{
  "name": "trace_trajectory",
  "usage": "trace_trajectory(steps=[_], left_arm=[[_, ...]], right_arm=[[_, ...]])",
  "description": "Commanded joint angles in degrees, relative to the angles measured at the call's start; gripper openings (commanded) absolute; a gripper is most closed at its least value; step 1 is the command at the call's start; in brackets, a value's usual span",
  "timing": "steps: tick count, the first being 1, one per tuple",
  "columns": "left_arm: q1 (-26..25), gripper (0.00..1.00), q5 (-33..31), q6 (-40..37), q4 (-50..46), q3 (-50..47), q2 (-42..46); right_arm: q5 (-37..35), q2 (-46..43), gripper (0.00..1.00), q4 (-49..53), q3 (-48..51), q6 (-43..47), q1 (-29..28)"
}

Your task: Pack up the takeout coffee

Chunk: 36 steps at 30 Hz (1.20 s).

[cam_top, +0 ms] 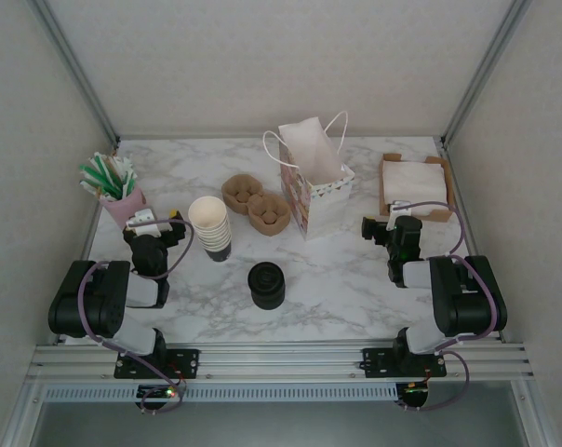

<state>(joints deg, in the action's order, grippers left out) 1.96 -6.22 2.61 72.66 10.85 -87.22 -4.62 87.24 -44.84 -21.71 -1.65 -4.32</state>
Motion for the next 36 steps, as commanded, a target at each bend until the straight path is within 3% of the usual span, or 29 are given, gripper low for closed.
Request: trace_trajectory(steps=[1, 20, 25, 33, 36], left_arm=[[-0.37, 1.0, -1.08, 0.97, 2.67, 1.36, -0.8], [-0.49, 0.99, 1.11, -0.16, 2.28, 1.29, -0.32], [-1.15, 0.99, -1.19, -0.18, 4.82, -2.22, 4.42], [-1.51, 1.0, -3.43, 2.46, -11.43, -0.77, 19.8], [-1.69, 0.99, -8.36, 8.46, -22.33, 1.66, 27.16]], right_arm=[[0.27, 0.91, 0.99, -2.03, -1.07, 0.78, 0.4], [0.1, 0.72, 0.99, -2.33, -0.87, 0.84, 0.34], [-2.03, -4.68, 0.99, 5.62, -2.54, 0.27, 0.13], [-3.45, -15.12, 0.99, 20.32, -6.64, -0.34, -1.3], [-2.38, -20.37, 0.99, 27.43, -8.7, -2.22, -1.45]])
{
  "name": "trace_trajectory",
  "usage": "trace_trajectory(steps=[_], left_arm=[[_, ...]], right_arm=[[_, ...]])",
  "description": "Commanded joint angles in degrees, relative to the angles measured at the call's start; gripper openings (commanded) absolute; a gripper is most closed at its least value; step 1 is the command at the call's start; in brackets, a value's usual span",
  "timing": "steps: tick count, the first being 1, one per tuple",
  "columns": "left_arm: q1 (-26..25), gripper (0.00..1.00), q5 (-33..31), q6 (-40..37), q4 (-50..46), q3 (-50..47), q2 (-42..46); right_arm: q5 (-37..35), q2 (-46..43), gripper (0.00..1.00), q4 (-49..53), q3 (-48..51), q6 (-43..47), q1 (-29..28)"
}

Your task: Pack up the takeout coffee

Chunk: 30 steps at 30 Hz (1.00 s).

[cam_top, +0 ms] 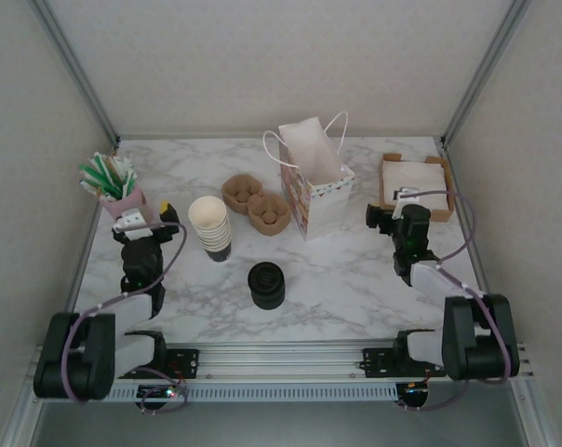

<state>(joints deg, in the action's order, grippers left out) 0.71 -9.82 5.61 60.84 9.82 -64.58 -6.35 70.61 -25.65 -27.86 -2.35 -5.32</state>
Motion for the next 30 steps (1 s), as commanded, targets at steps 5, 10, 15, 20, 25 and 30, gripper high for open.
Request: trace_trajectory(steps=[5, 10, 15, 20, 25, 30], left_arm=[[-0.66, 0.99, -4.96, 11.18, -26.15, 5.62, 15.81], [-0.97, 0.99, -3.75, 19.52, -39.22, 6.4, 29.16], [-1.06, 0.99, -1.18, 31.93, -55.71, 10.19, 39.73], [-1.1, 1.0, 9.61, 41.82, -65.59, 11.6, 47.81], [-1.13, 1.0, 16.94, 39.63, -77.75, 18.42, 49.34], [-1.15, 0.99, 20.55, 37.81, -83.08, 25.21, 49.67]], right_arm=[[2.12, -13.93, 0.99, 19.91, -5.95, -5.16, -0.83], [3.38, -24.21, 0.99, 33.82, -11.07, -9.75, -0.89], [6.95, -30.27, 0.99, 51.78, -19.19, -17.33, -0.88], [10.95, -31.14, 0.99, 69.03, -29.32, -21.12, -0.81], [11.48, -31.0, 0.99, 78.9, -33.0, -25.18, -0.82], [14.42, -31.11, 0.99, 81.6, -33.28, -27.04, -0.82]])
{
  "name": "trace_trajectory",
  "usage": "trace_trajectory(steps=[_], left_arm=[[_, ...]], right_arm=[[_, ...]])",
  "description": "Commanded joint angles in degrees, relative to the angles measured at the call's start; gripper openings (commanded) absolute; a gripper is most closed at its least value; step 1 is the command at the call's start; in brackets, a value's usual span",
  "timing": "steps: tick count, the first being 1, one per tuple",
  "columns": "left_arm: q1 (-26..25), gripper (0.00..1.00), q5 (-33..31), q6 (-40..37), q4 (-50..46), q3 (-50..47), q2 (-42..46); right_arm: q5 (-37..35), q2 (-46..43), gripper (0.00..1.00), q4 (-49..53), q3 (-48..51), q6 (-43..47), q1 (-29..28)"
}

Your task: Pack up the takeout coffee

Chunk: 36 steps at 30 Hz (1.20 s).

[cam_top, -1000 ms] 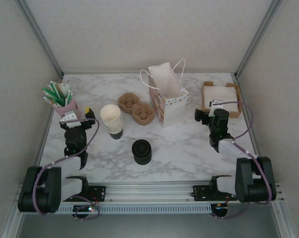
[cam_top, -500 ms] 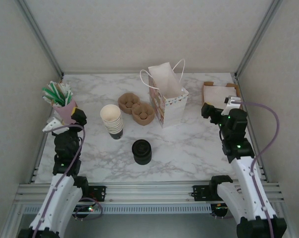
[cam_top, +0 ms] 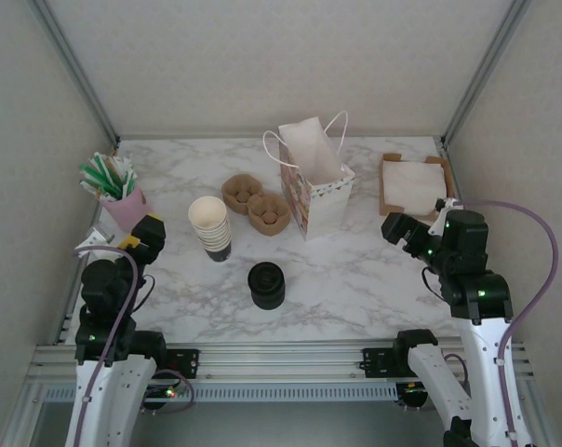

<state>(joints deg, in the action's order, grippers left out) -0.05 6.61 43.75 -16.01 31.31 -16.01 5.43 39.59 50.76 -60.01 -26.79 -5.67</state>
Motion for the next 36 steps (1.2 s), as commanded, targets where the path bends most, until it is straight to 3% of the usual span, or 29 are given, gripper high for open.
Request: trace_trajectory(steps=[1, 9, 16, 24, 29, 32, 36], left_arm=[[-0.32, 0.99, 3.03, 0.22, -7.45, 4.81, 1.52], [-0.3, 1.0, 6.52, 5.07, -7.25, 4.41, 1.26], [-0.27, 1.0, 8.82, 6.9, -9.89, 5.34, -1.44], [-0.3, 1.0, 17.48, 1.17, -13.1, 9.95, -12.02], [-0.32, 0.98, 15.02, -4.2, -20.76, 16.95, -14.84], [-0.34, 0.93, 14.99, -6.89, -25.2, 21.32, -17.6], [-0.38, 0.85, 14.63, -9.91, -30.76, 27.04, -22.17]], right_arm=[[3.09, -0.02, 0.99, 5.14, -1.0, -2.62, -0.43], [-0.28, -0.92, 0.99, 6.72, 0.76, -4.61, -0.4], [6.29, -1.21, 0.99, 3.04, 0.46, -1.96, -0.45], [17.68, 0.5, 0.99, -0.93, 0.85, -0.52, -0.45], [25.31, 1.1, 0.96, -5.16, 3.65, -3.12, -0.69], [27.09, 2.19, 0.93, -7.3, 4.2, -4.58, -2.53], [23.67, 6.13, 0.9, -7.7, 3.16, -4.99, -9.12]])
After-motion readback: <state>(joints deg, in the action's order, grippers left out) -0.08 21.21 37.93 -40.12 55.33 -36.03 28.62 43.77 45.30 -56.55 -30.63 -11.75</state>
